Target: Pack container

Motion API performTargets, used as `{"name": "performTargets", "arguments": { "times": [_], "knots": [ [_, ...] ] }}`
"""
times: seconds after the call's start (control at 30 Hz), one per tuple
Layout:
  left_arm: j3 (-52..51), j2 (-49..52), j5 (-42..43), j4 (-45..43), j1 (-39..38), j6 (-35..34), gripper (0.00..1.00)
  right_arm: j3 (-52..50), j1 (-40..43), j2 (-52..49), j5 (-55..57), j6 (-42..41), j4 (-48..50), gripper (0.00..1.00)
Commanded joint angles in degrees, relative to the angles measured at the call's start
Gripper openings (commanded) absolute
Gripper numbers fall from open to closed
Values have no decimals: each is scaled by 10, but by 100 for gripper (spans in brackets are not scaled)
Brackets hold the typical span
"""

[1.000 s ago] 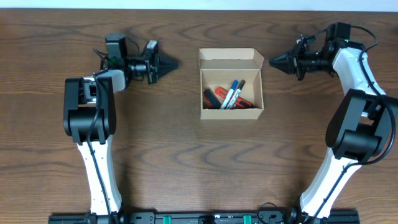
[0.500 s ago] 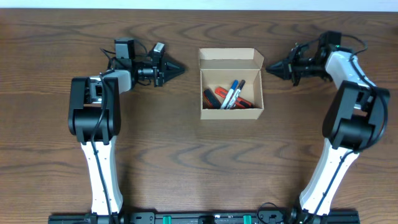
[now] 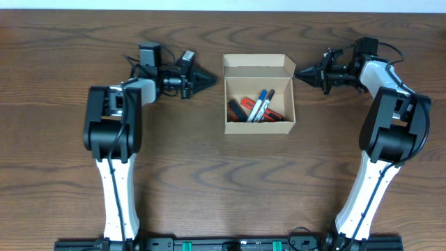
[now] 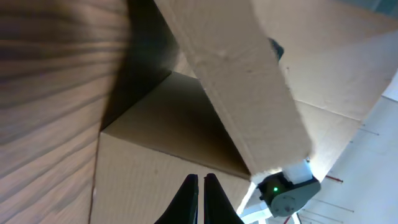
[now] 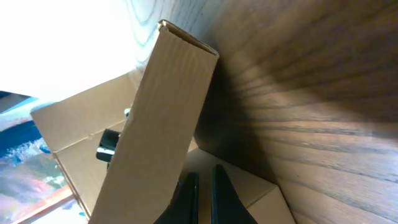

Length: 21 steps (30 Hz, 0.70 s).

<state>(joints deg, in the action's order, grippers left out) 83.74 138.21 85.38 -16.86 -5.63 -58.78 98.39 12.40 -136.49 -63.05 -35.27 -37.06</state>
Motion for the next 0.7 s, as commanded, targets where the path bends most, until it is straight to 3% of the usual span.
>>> {"name": "performTargets", "arguments": {
  "times": [0.0,0.67],
  "knots": [
    [4,-3,-10,-1,-22,-11,6,1,-14,-1,-21,-12,2,2],
    [4,-3,-30,-10,-21,-21,6,1,-34,-1,-49,-16,48,1]
  ]
}}
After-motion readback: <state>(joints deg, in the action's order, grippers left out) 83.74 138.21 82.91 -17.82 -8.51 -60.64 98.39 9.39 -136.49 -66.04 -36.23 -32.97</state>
